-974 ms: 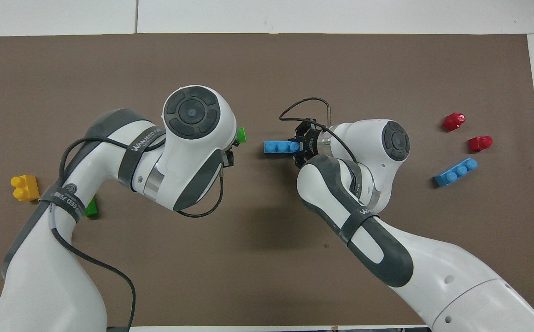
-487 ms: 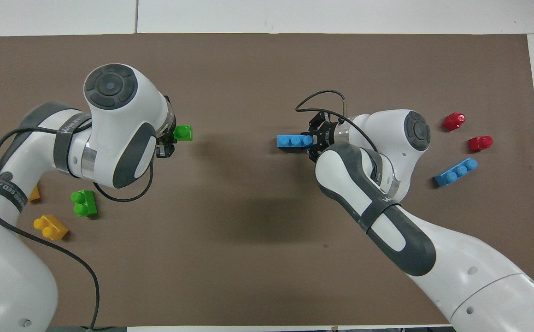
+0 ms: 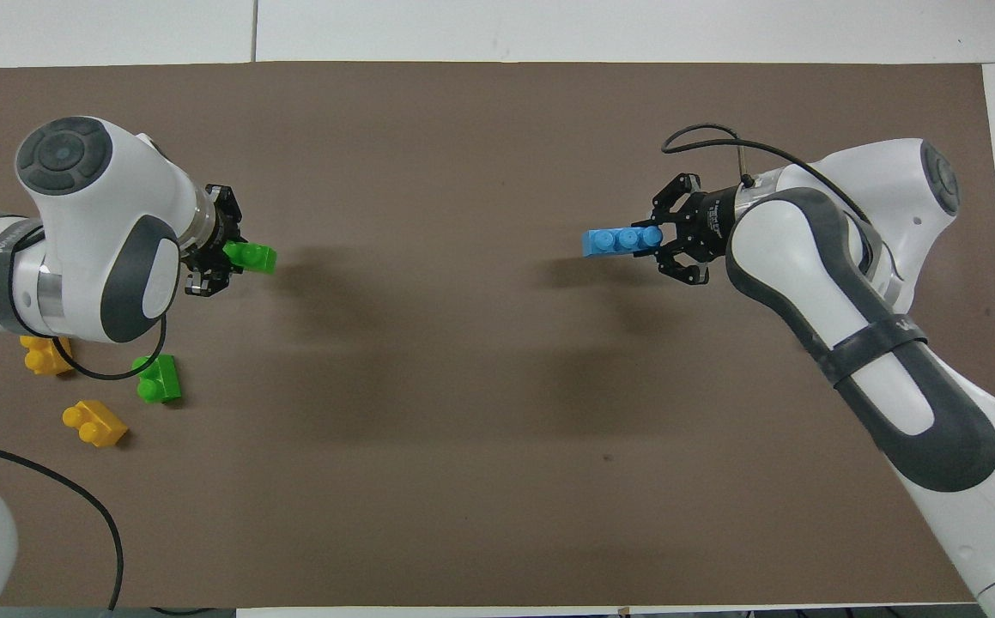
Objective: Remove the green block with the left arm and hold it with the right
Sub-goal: 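Carry the green block toward the yellow blocks while the right gripper carries blue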
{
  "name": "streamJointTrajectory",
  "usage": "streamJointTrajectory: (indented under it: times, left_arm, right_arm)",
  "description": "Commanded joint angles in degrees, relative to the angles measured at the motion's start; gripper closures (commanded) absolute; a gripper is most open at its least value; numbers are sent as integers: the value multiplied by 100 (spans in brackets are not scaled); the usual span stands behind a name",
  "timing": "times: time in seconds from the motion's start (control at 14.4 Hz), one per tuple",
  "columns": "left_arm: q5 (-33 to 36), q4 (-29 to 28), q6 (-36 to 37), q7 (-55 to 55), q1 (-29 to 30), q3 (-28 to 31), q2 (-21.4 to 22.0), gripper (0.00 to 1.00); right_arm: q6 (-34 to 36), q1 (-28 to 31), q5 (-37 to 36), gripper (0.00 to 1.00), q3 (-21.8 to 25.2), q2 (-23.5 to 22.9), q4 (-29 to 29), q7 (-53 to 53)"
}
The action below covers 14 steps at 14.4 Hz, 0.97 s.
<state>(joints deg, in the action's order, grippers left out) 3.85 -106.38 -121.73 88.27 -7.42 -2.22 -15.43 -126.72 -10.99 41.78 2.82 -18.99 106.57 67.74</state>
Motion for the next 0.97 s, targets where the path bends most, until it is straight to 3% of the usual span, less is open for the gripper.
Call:
streamJointTrajectory:
  times: [0.0, 0.28, 0.56, 0.9]
  left_arm:
    - [-217, -418, -211, -1036, 460, -59, 278, 100]
    - [-332, -594, -571, -2197, 970, -59, 278, 100]
    - [-489, -621, -755, -3437, 1375, -50, 190, 100]
    - [-490, -594, -1080, -3984, 1612, -50, -39, 100]
  right_arm:
    - [297, 464, -21, 100, -63, 53, 3, -575]
    - [771, 1097, -47, 100, -54, 36, -5, -1296]
    - [886, 1599, -679, 100, -54, -43, -14, -1631]
    - [878, 1898, -873, 100, -54, -201, -5, -1868]
